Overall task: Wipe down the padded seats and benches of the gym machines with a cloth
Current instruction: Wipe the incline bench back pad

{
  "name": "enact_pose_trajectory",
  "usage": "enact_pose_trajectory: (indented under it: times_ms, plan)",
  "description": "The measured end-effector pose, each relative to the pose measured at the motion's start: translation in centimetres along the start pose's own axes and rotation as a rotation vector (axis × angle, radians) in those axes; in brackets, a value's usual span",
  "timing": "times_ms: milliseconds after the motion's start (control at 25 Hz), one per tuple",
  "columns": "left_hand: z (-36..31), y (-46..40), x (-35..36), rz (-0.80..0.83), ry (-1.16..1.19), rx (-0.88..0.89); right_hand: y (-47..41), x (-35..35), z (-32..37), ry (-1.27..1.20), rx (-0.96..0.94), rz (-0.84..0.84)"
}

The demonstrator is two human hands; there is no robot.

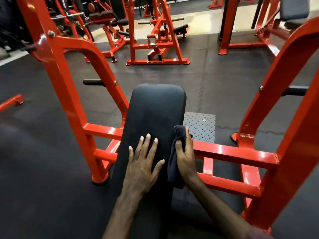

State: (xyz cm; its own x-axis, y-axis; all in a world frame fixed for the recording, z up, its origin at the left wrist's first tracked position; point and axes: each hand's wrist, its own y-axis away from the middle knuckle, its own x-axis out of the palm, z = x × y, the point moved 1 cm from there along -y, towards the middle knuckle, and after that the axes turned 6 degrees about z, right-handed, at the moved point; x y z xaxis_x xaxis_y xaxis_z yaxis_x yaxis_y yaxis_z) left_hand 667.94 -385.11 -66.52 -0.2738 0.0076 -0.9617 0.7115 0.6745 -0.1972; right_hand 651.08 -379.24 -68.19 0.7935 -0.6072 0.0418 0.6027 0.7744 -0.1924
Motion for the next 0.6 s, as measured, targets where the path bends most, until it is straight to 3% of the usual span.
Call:
enact_pose_trajectory:
  times_ms: [160,360,600]
  plan:
    - [1.1,-1.0,-0.8,0.004,-0.002,0.008,-6.0,0.1,2.1,0.020,0.021,-0.117]
    - [0.6,-3.2,-1.3,0.007,0.043,-0.043,-2.9,0.1,2.3,0.071,-0.070,-0.021]
    - [1.0,-4.4,-1.2,-0.044,0.061,-0.049,-12.8,-1.1,5.0,0.075,-0.022,-0.108]
